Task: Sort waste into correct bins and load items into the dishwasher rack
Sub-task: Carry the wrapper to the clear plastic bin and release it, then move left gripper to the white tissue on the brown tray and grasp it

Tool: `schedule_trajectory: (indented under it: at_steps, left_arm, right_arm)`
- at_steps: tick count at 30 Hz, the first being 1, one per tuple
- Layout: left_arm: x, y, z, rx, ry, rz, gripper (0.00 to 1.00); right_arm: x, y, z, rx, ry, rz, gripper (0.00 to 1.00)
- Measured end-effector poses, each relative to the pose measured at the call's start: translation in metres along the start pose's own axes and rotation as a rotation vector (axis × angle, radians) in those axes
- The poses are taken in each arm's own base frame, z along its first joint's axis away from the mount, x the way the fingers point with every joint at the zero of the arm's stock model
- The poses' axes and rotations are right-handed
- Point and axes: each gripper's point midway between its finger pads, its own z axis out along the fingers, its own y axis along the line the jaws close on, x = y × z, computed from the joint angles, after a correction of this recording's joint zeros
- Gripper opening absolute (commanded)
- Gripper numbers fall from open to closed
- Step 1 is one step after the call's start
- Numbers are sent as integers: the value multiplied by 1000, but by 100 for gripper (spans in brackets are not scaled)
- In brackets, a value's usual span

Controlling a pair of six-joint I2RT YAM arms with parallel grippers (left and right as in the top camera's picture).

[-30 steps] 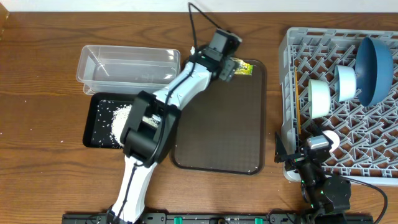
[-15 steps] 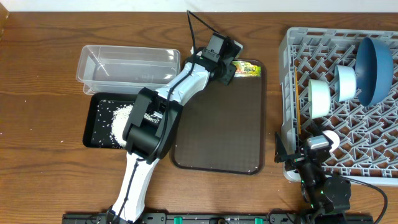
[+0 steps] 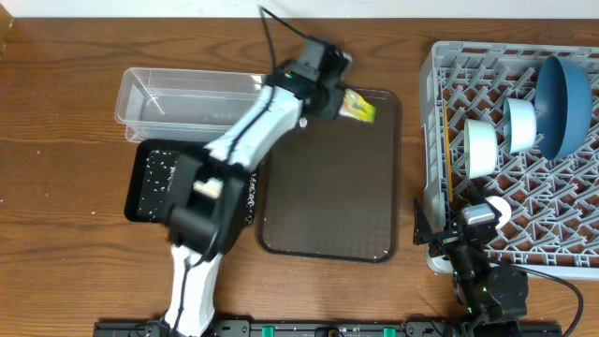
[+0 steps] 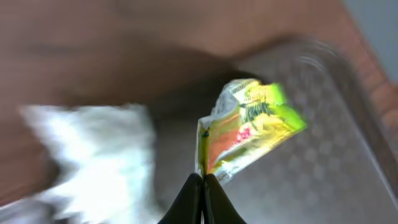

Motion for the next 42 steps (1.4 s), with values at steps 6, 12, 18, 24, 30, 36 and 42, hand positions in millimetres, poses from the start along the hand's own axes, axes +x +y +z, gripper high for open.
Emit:
schedule_trajectory:
  at_steps: [6,12,18,24,30,36,42]
  left_arm:
    - [-29,65,-95,-217,-109,-108,6]
    - [3,161,-122,-424,-47,-270,6]
    - [38,214,-139,-526,29,-364,40]
    - [44,201,-137,-508,69,-363,65]
    - [22,137,-135,-398,40,-269,65]
    - [0,58,-109,-285,2,-124,65]
    - [11,32,-48,-244,58,-21,70]
  right_arm:
    - [0,0,0,0,0,0,99]
    - [0,0,0,0,0,0,99]
    - [0,0,0,0,0,0,99]
    - [0,0,0,0,0,0,99]
    - [0,0,0,0,0,0,99]
    - [0,0,0,0,0,0,99]
    - [0,0,0,0,0,0,99]
